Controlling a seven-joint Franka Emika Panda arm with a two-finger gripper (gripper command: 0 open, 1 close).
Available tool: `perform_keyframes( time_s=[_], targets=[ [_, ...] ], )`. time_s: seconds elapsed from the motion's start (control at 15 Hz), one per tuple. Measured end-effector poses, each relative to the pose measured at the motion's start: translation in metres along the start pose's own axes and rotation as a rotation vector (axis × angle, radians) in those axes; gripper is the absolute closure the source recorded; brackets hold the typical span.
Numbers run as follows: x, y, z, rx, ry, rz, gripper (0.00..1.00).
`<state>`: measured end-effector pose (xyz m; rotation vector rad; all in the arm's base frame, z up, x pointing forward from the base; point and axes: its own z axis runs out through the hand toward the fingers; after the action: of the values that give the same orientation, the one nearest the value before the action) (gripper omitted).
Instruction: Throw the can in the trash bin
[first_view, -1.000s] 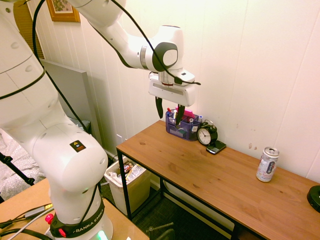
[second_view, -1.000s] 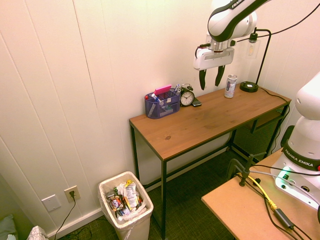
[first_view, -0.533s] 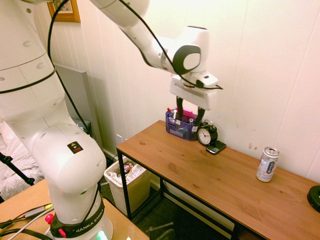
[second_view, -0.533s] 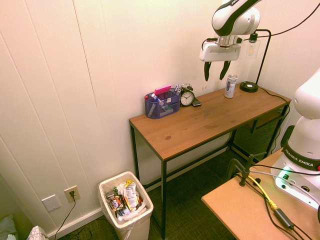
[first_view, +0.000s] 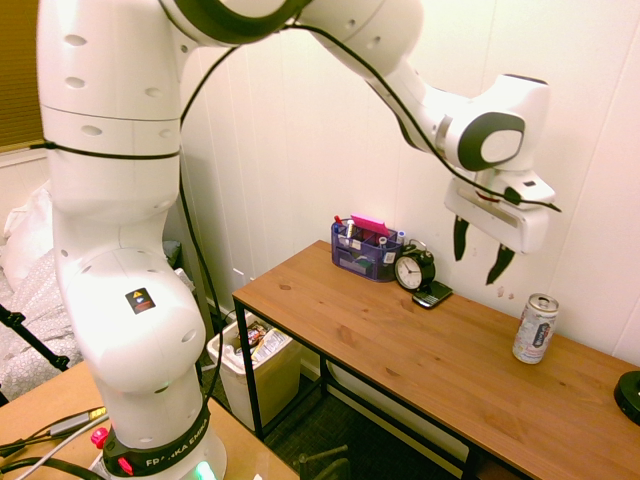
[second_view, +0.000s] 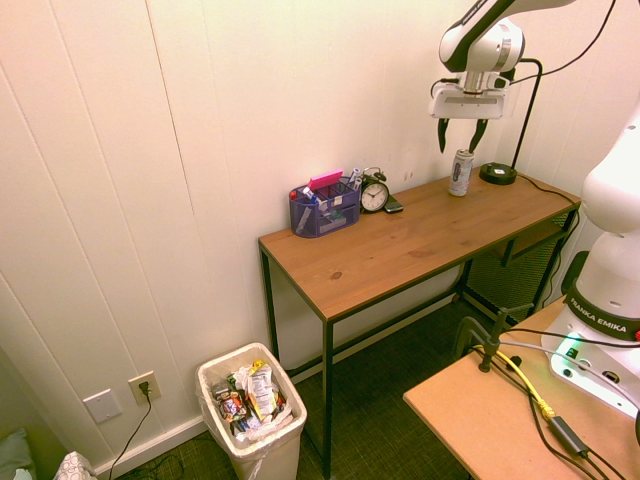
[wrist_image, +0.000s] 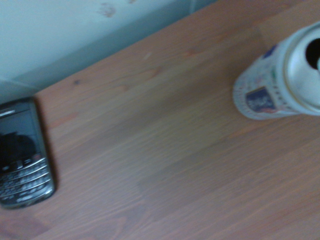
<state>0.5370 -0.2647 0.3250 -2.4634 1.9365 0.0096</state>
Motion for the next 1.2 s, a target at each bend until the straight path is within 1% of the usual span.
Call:
perform_keyframes(
  time_s=[0.2, 0.47, 0.67, 0.73, 0.93, 1.2],
  targets=[
    [0.028, -0.009, 0.022, -0.025, 0.017, 0.05, 0.0],
    [0.061, -0.026, 0.033, -0.015, 0.041, 0.099, 0.0],
    [0.077, -0.035, 0.037, -0.011, 0.038, 0.118, 0.0],
    [0.08, -0.037, 0.041, -0.015, 0.038, 0.119, 1.0],
    [0.087, -0.038, 0.055, -0.031, 0.037, 0.122, 1.0],
    [0.089, -0.043, 0.051, -0.022, 0.047, 0.117, 1.0]
  ],
)
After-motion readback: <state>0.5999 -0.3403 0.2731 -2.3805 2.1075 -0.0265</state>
